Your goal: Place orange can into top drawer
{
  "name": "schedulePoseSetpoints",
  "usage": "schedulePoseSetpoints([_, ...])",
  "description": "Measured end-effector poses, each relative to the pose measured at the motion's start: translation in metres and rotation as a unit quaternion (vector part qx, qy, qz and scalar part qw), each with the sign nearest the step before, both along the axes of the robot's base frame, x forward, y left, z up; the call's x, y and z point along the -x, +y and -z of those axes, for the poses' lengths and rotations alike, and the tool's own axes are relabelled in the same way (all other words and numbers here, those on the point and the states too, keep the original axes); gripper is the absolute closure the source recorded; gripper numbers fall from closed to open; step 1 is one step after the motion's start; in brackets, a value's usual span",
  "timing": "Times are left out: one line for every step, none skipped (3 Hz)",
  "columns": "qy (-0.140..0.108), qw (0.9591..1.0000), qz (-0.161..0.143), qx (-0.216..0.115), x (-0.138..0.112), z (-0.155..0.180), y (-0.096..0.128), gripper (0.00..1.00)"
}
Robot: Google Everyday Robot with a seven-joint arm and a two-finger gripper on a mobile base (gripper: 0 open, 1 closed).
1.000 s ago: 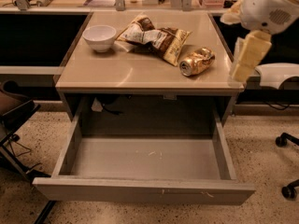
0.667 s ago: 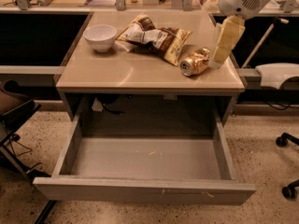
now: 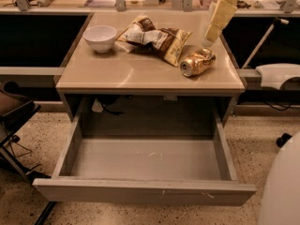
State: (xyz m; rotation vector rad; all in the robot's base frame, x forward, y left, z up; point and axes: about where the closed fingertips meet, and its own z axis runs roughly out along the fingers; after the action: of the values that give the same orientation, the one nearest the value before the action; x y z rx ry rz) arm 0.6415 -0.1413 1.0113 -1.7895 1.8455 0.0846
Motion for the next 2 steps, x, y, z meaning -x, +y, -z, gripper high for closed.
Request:
schedulePoseSetpoints([0.014, 0.9998, 0.010, 0.003, -0.007, 0.014, -0.005, 0.00])
schedulePoseSetpoints([0.056, 0.9977, 0.036, -0.015, -0.019, 0.054, -0.026, 0.00])
